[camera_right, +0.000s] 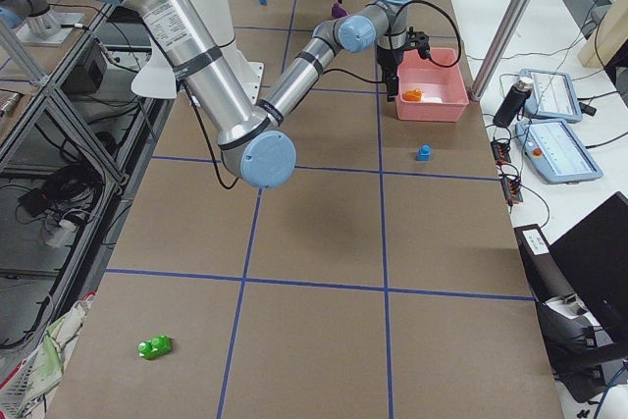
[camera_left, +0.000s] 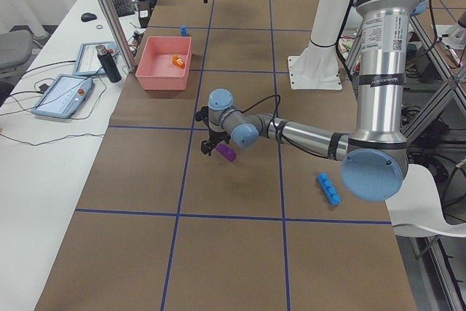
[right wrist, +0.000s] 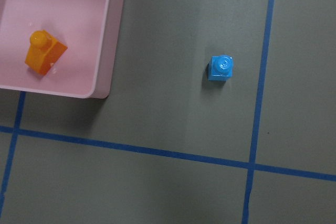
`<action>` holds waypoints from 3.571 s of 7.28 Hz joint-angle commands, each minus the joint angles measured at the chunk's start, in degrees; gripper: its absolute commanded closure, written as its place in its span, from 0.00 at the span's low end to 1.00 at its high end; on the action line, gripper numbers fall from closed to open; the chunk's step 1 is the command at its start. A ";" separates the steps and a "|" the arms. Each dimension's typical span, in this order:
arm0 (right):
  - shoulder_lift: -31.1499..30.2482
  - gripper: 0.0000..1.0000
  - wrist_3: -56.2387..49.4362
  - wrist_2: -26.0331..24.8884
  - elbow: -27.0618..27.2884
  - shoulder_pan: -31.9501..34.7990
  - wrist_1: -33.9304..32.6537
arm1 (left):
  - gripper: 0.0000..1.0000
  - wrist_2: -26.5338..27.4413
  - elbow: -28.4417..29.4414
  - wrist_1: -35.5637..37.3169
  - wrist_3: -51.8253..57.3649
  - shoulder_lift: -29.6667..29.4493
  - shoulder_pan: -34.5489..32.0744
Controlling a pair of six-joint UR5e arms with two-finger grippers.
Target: Put all blocks into box
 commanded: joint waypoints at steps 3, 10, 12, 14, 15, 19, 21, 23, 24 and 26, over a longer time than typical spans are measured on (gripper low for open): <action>-1.62 0.00 -0.55 0.35 1.49 0.26 0.02 | 0.48 5.58 0.79 -1.82 -5.10 0.48 5.76; -1.71 0.00 -3.71 -0.36 -1.75 1.31 0.55 | 1.00 5.59 -7.81 -1.47 -45.66 -3.44 3.31; -1.36 0.00 -3.28 -0.44 -8.14 1.40 7.09 | 1.00 5.85 -7.03 4.81 -63.91 -15.97 3.21; -0.48 0.00 -2.75 -0.44 -17.71 1.92 17.03 | 1.00 7.94 -3.90 18.69 -70.82 -31.69 3.21; 2.66 0.00 -2.83 -0.53 -23.94 2.10 19.94 | 1.00 10.22 4.23 20.05 -74.32 -40.91 3.30; 10.59 0.00 -2.66 -0.71 -38.83 2.63 25.77 | 1.00 19.52 43.96 15.62 -78.14 -68.49 4.43; 11.39 0.00 -2.40 -0.71 -40.78 2.46 25.77 | 0.00 20.27 44.49 13.56 -72.01 -68.25 6.71; 11.13 0.00 1.71 -0.79 -43.58 1.67 30.21 | 0.00 19.91 39.05 14.00 -71.72 -66.15 7.16; 11.39 0.00 5.22 -2.28 -46.99 0.27 36.34 | 0.00 19.91 37.89 14.52 -71.81 -65.88 7.25; 11.83 0.02 9.98 -6.67 -51.67 -2.89 43.94 | 0.00 19.91 37.09 15.06 -72.33 -65.61 7.43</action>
